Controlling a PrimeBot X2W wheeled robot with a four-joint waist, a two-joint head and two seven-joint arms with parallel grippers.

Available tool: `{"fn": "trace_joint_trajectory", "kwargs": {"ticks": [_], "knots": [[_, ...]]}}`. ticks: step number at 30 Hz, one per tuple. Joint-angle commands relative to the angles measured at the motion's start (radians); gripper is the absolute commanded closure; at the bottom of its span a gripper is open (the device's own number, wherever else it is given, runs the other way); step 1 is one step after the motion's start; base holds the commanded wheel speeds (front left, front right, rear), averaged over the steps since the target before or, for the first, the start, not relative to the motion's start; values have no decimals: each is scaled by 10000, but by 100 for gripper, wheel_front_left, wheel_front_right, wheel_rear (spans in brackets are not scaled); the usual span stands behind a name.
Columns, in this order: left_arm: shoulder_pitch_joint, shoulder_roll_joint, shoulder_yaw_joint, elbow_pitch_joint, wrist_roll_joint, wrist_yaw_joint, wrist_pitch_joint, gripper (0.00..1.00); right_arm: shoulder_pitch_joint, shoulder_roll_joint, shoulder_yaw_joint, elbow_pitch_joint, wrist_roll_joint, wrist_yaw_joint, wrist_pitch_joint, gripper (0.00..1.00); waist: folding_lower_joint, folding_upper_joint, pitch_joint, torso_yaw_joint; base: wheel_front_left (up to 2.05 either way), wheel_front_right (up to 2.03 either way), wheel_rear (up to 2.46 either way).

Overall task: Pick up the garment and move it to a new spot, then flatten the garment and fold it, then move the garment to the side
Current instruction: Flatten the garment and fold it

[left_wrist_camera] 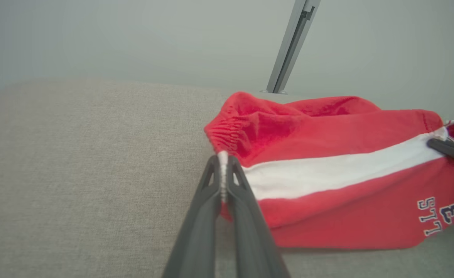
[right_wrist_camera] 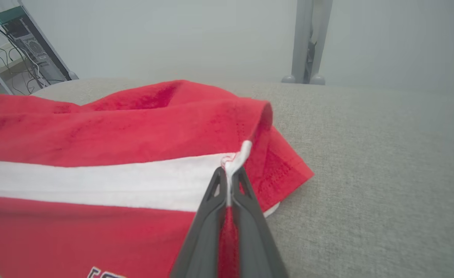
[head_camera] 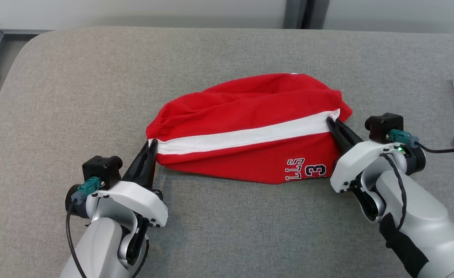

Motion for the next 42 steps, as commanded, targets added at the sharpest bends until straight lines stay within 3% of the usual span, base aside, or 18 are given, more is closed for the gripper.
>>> {"fn": "trace_joint_trajectory", "kwargs": {"ticks": [1, 11, 16, 23, 33, 42], "knots": [[-30, 91, 90, -38, -96, 45, -83, 100, 108, -151, -96, -157, -185, -1, 5, 100, 0, 0, -105, -72, 0, 0, 0], [119, 286, 519, -739, -907, -362, -251, 100, 1015, -667, -1741, -2375, -1586, -2, 2, 100, 0, 0, -808, -435, 0, 0, 0], [-353, 635, 482, -1576, -1381, -596, 458, 100, 1208, -1068, -2541, -3735, -1805, -2, 3, 100, 0, 0, -1224, -514, 0, 0, 0], [-1354, 1056, 438, -3007, -2435, -779, 1906, 100, 915, -1575, -3077, -5288, -1185, -2, 3, 100, 0, 0, -1805, -634, 0, 0, 0], [-3026, 1382, 678, -4306, -3919, -700, 3972, 100, -293, -2657, -3169, -6059, -1000, -2, 553, 100, 0, 0, -2453, -868, 0, 0, 0], [-3507, 1457, 633, -4105, -4071, -527, 4483, 100, -649, -2602, -3108, -6167, -1203, -2, 850, 100, 0, 0, -2460, -989, 0, 0, 0]]}}
